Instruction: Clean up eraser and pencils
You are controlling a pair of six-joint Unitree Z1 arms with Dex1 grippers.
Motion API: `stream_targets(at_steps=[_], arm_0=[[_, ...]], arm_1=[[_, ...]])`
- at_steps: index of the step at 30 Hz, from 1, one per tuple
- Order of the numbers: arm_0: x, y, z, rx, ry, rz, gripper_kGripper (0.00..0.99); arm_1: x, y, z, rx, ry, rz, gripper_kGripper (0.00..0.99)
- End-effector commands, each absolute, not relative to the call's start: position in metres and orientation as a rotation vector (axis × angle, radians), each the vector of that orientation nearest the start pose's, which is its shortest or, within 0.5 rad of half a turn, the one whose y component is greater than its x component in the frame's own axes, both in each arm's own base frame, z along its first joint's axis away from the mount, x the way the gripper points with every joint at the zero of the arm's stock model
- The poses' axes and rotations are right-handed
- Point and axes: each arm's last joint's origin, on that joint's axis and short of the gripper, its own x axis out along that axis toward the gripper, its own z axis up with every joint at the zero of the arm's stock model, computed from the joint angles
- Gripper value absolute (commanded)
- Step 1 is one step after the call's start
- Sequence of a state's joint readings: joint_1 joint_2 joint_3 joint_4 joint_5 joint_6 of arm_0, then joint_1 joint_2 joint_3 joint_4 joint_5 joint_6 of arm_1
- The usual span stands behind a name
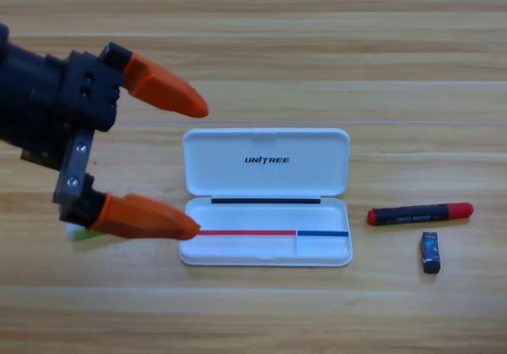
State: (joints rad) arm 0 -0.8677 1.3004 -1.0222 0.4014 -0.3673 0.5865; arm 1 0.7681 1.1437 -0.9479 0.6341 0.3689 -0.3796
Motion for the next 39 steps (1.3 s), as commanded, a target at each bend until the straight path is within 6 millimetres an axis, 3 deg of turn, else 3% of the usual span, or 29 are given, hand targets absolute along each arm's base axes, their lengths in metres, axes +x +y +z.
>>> stream_targets(at_steps=[1, 10, 17, 22, 27, 34, 39], arm_0=[[0.129, -0.188, 0.353, 0.721, 0.372, -1.388, 0.983], [0.13, -0.189, 0.353, 0.79, 0.404, -1.382, 0.982], [0.165, -0.197, 0.36, 1.078, 0.55, -1.076, 0.979], [0.227, -0.19, 0.345, 1.116, 0.828, -0.932, 0.977], [0.272, -0.175, 0.313, 1.087, 0.993, -0.866, 0.974], [0.299, -0.171, 0.276, 1.042, 1.148, -0.832, 0.976], [0.299, -0.171, 0.262, 0.989, 1.2, -0.843, 0.976]], arm_1=[[0.098, 0.124, 0.34, -0.504, 0.669, 1.248, 0.99], [0.094, 0.112, 0.345, -0.496, 0.68, 1.108, 0.99], [0.104, 0.107, 0.346, -0.487, 0.823, 0.827, 0.99], [0.131, 0.131, 0.339, -0.371, 1.013, 0.679, 0.98], [0.16, 0.172, 0.315, -0.398, 1.19, 0.699, 0.979], [0.218, 0.222, 0.263, -0.288, 1.353, 0.333, 0.986], [0.241, 0.24, 0.23, -0.181, 1.448, 0.191, 0.946]])
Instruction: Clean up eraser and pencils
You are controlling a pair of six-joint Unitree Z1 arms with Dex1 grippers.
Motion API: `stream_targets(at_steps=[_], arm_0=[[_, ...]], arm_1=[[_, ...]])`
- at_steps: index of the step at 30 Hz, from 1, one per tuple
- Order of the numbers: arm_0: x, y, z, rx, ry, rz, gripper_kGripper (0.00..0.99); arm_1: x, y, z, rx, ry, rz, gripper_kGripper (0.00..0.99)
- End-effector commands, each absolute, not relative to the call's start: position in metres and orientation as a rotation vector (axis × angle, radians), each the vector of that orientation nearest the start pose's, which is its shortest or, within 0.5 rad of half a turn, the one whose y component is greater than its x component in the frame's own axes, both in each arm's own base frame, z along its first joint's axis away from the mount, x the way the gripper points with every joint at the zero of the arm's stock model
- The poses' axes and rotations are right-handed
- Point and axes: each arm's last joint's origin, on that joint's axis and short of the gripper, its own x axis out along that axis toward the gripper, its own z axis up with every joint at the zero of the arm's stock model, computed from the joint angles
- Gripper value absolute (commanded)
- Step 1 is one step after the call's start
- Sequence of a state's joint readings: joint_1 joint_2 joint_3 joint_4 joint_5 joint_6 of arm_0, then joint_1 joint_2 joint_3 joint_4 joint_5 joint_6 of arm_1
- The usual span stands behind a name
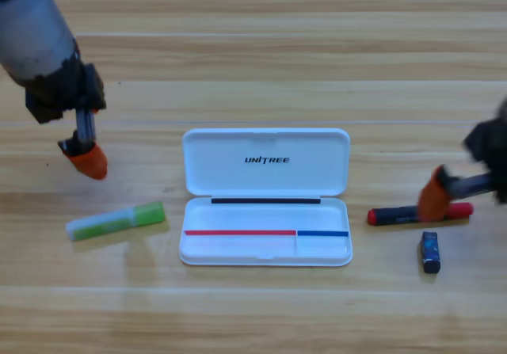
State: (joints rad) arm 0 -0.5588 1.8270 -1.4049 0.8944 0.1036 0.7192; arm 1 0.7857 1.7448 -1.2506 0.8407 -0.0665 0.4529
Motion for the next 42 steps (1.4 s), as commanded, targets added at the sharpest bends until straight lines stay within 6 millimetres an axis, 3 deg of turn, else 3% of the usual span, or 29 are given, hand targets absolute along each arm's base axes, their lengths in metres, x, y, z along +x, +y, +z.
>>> stream_targets(at_steps=[1, 11, 22, 24, 28, 32, 34, 36, 38, 42], arm_0=[[0.297, -0.171, 0.259, 0.983, 1.205, -0.841, 0.976], [0.289, -0.167, 0.219, 0.982, 1.219, -0.861, 0.976], [0.281, -0.168, 0.19, 1.015, 1.208, -0.902, 0.977], [0.282, -0.169, 0.186, 1.018, 1.205, -0.905, 0.977], [0.283, -0.173, 0.176, 1.025, 1.211, -0.913, 0.976], [0.286, -0.176, 0.169, 1.029, 1.215, -0.915, 0.959], [0.287, -0.176, 0.167, 1.029, 1.212, -0.913, 0.956], [0.288, -0.177, 0.167, 1.028, 1.202, -0.911, 0.919], [0.289, -0.178, 0.166, 1.025, 1.196, -0.907, 0.881], [0.291, -0.179, 0.165, 1.02, 1.194, -0.912, 0.707]], arm_1=[[0.243, 0.242, 0.225, -0.17, 1.463, 0.177, 0.945], [0.257, 0.248, 0.189, -0.089, 1.536, 0.081, 0.874], [0.263, 0.242, 0.158, -0.054, 1.58, 0.024, 0.779], [0.264, 0.242, 0.153, -0.055, 1.586, 0.024, 0.592], [0.264, 0.241, 0.151, -0.045, 1.606, 0.044, 0.0], [0.265, 0.241, 0.152, -0.041, 1.611, 0.062, 0.0], [0.264, 0.24, 0.163, -0.097, 1.608, 0.13, 0.0], [0.261, 0.238, 0.19, -0.214, 1.564, 0.271, 0.0], [0.252, 0.239, 0.221, -0.438, 1.49, 0.518, 0.0], [0.235, 0.245, 0.266, -0.739, 1.299, 0.864, 0.0]])
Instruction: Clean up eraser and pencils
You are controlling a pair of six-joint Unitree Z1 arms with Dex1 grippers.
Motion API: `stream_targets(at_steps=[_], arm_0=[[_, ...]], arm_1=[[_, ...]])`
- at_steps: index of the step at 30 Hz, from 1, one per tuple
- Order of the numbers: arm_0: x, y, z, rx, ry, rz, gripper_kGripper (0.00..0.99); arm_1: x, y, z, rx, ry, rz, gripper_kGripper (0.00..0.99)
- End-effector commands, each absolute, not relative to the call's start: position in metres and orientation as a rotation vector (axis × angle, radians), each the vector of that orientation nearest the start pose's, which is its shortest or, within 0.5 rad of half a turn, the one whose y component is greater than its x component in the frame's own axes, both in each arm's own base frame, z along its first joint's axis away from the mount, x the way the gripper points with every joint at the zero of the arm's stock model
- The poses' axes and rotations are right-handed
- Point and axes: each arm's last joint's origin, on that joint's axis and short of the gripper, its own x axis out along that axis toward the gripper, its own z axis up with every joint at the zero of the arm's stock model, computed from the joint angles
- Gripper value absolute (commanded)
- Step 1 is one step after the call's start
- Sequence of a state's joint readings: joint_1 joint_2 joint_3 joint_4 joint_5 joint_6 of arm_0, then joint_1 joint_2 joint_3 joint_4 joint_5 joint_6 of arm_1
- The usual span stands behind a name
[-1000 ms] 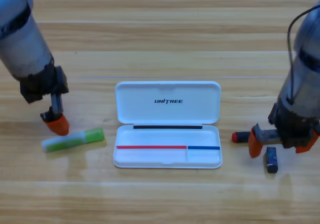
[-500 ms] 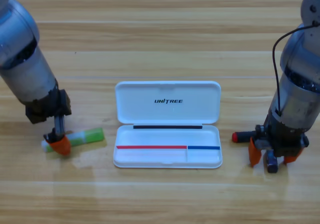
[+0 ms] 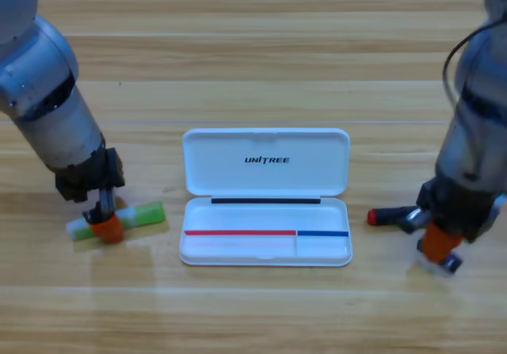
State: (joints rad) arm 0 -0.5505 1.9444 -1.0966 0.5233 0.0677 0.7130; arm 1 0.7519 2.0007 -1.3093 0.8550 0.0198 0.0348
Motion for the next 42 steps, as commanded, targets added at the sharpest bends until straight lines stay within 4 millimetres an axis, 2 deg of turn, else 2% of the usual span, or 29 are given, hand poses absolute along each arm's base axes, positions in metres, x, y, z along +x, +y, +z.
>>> stream_targets(at_steps=[1, 3, 6, 7, 11, 16, 21, 25, 30, 33, 39, 40, 42], arm_0=[[0.292, -0.18, 0.164, 1.024, 1.195, -0.916, 0.64], [0.292, -0.18, 0.164, 1.036, 1.188, -0.931, 0.48], [0.293, -0.181, 0.164, 1.048, 1.179, -0.943, 0.081], [0.293, -0.181, 0.166, 1.052, 1.172, -0.941, 0.0], [0.29, -0.177, 0.181, 1.06, 1.147, -0.916, 0.0], [0.292, -0.177, 0.214, 1.098, 1.138, -0.912, 0.0], [0.289, -0.176, 0.252, 1.103, 1.111, -0.904, 0.0], [0.283, -0.174, 0.275, 1.11, 1.083, -0.898, 0.0], [0.278, -0.174, 0.284, 1.113, 1.072, -0.902, 0.0], [0.276, -0.173, 0.285, 1.114, 1.075, -0.903, 0.0], [0.272, -0.17, 0.291, 1.115, 1.068, -0.903, 0.0], [0.271, -0.17, 0.292, 1.114, 1.063, -0.902, 0.0], [0.271, -0.169, 0.293, 1.115, 1.065, -0.902, 0.0]], arm_1=[[0.233, 0.251, 0.272, -0.806, 1.257, 0.934, 0.0], [0.236, 0.266, 0.277, -0.907, 1.212, 1.035, 0.0], [0.241, 0.292, 0.272, -1.0, 1.211, 1.163, 0.0], [0.242, 0.299, 0.267, -1.026, 1.198, 1.205, 0.0], [0.251, 0.323, 0.249, -1.104, 1.16, 1.301, 0.0], [0.265, 0.341, 0.223, -1.18, 1.152, 1.354, 0.0], [0.273, 0.351, 0.212, -1.192, 1.146, 1.361, 0.0], [0.275, 0.354, 0.209, -1.186, 1.148, 1.368, 0.0], [0.278, 0.357, 0.199, -1.187, 1.164, 1.37, 0.0], [0.278, 0.358, 0.194, -1.19, 1.174, 1.372, 0.077], [0.28, 0.36, 0.19, -1.186, 1.18, 1.375, 0.078], [0.28, 0.36, 0.191, -1.185, 1.179, 1.375, 0.106], [0.279, 0.36, 0.193, -1.183, 1.175, 1.374, 0.348]])
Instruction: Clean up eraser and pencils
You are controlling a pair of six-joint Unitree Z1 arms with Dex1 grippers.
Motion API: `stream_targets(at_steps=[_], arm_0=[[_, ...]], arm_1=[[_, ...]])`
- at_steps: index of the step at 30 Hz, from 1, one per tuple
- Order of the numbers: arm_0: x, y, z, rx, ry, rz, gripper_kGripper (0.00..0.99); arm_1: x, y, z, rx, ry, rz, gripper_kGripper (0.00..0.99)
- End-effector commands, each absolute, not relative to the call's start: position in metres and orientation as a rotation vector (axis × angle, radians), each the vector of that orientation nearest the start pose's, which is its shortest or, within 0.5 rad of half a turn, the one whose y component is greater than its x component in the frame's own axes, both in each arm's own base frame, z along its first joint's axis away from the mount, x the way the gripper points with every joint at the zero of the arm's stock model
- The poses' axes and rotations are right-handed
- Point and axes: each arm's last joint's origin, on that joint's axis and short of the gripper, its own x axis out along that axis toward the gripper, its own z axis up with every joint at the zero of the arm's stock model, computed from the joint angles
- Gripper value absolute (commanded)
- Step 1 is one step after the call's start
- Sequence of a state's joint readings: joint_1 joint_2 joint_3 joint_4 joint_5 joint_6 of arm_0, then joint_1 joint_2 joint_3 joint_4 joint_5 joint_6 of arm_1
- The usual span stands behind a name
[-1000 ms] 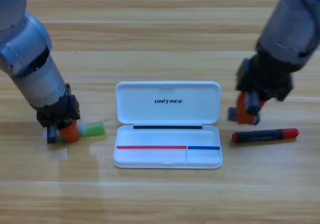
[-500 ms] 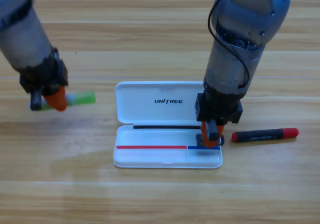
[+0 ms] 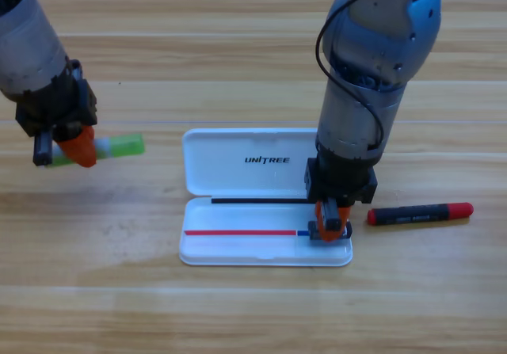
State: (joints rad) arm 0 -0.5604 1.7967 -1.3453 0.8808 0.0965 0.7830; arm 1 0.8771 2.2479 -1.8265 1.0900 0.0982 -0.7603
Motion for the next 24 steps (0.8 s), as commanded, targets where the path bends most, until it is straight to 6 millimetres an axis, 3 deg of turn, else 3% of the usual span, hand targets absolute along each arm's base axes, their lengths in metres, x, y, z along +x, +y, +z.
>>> stream_targets(at_steps=[1, 4, 5, 10, 12, 15, 19, 24], arm_0=[[0.271, -0.169, 0.293, 1.115, 1.066, -0.903, 0.0], [0.27, -0.17, 0.292, 1.117, 1.066, -0.906, 0.0], [0.27, -0.171, 0.292, 1.118, 1.064, -0.906, 0.0], [0.269, -0.177, 0.293, 1.13, 1.054, -0.919, 0.0], [0.268, -0.186, 0.297, 1.14, 1.038, -0.934, 0.0], [0.262, -0.206, 0.299, 1.17, 1.007, -0.987, 0.0], [0.255, -0.242, 0.292, 1.22, 0.978, -1.071, 0.0], [0.252, -0.286, 0.266, 1.266, 0.992, -1.149, 0.0]], arm_1=[[0.279, 0.36, 0.195, -1.183, 1.171, 1.373, 0.476], [0.278, 0.357, 0.206, -1.174, 1.15, 1.366, 0.818], [0.276, 0.356, 0.211, -1.171, 1.139, 1.365, 0.873], [0.262, 0.337, 0.263, -1.128, 1.075, 1.379, 0.962], [0.254, 0.317, 0.288, -1.092, 1.049, 1.374, 0.986], [0.248, 0.282, 0.308, -1.057, 1.05, 1.331, 0.99], [0.256, 0.241, 0.298, -1.088, 1.129, 1.264, 0.99], [0.291, 0.219, 0.255, -1.102, 1.181, 1.22, 0.989]])
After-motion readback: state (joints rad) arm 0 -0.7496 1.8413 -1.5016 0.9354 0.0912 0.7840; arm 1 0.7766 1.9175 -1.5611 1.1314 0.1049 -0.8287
